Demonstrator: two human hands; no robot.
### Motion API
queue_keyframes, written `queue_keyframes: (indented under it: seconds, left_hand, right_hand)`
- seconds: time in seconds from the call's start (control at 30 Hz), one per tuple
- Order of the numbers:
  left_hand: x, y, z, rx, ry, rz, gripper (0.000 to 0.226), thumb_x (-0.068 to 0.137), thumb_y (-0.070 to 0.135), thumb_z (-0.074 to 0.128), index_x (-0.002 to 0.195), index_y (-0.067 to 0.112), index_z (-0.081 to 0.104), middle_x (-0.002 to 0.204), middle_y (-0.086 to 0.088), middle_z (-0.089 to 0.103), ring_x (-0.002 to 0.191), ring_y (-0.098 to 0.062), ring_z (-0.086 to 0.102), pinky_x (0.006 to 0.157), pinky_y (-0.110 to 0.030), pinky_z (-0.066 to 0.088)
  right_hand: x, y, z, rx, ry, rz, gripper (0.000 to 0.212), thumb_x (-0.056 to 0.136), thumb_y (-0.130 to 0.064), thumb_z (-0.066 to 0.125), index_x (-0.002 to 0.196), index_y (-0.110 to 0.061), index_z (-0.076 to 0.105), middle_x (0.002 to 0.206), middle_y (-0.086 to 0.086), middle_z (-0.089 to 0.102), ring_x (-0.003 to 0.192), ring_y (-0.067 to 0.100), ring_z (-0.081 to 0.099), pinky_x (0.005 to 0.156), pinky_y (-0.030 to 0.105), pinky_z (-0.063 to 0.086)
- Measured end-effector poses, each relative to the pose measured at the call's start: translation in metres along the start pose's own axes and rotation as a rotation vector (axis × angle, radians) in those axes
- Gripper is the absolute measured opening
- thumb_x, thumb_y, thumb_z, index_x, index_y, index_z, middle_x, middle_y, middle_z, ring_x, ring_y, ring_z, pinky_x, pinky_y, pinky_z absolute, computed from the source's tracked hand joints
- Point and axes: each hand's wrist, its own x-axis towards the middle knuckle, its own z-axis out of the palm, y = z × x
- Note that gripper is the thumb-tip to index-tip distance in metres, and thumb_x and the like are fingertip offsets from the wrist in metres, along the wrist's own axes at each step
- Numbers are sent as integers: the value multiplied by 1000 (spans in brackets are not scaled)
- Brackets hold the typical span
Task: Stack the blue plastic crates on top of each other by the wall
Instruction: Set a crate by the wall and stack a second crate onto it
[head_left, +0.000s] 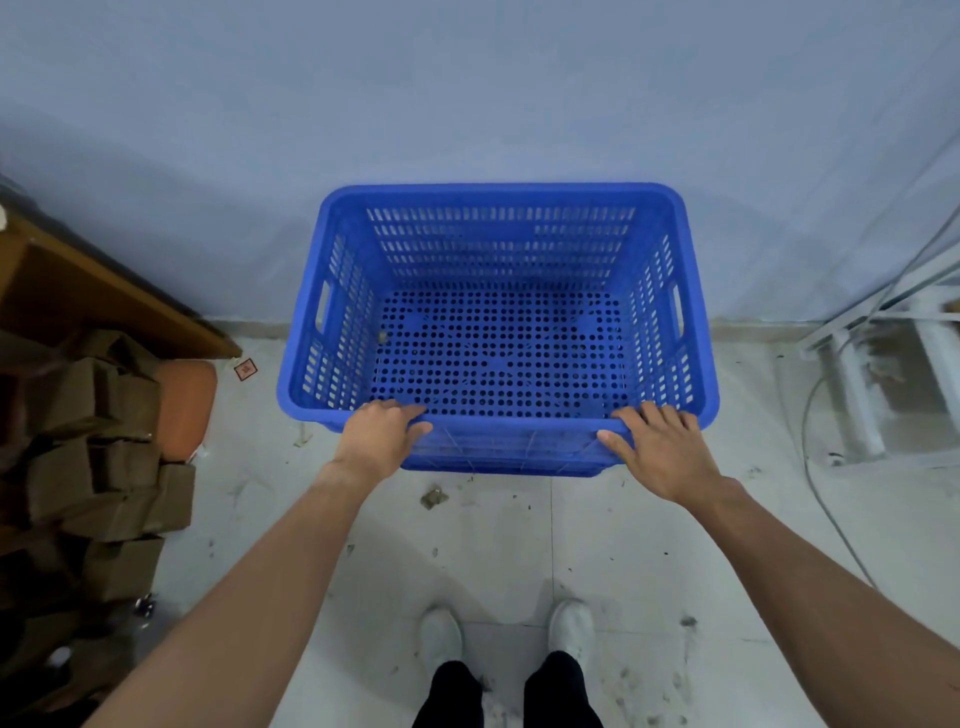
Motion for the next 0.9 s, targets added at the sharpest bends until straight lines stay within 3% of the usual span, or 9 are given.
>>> queue_keyframes:
  seconds: [0.17,0.27,0.4,0.53,0.7,0.9]
  left_hand:
    - [-1,-1,9,-72,90,-32,49,99,47,45,139,20,57,128,-11,67,119,-32,58,104,-43,44]
    - [-4,-3,17,-60,153,-59,48,98,51,45,136,25,60,131,-6,66,123,-29,56,112,-46,35]
    - [-8,8,17,-78,123,-118,46,101,45,42,141,24,53,144,-8,55,135,-30,44,118,-46,28]
    - [-30,26,2,-180,73,-96,46,105,30,40,149,16,42,155,-13,40,144,-31,32,119,-43,28]
    - [-79,43,-31,-266,86,-80,46,103,27,45,147,15,45,155,-12,41,143,-31,35,116,-45,33]
    - [-133,68,-90,-234,92,-42,35,102,23,45,133,14,56,131,-12,58,118,-31,55,98,-43,47]
  right_hand:
    - [2,-1,11,-35,84,-2,66,94,-62,13,134,-26,53,108,5,59,97,29,55,95,46,42]
    - [2,-1,14,-30,105,10,69,94,-63,11,136,-26,52,109,6,59,98,30,55,98,47,41]
    - [3,-2,2,-48,-89,46,71,93,-66,2,148,-32,31,133,7,49,121,30,45,111,46,28]
    - [-4,-10,-23,25,-249,121,62,101,-53,18,156,-25,7,156,11,28,142,32,27,119,46,16]
    - [-41,-18,-70,217,-222,123,63,101,-36,35,155,-18,9,159,9,26,142,30,28,115,44,28]
    - [-105,-25,-128,389,-222,195,65,99,-25,40,156,-22,9,157,9,27,138,31,33,107,44,37]
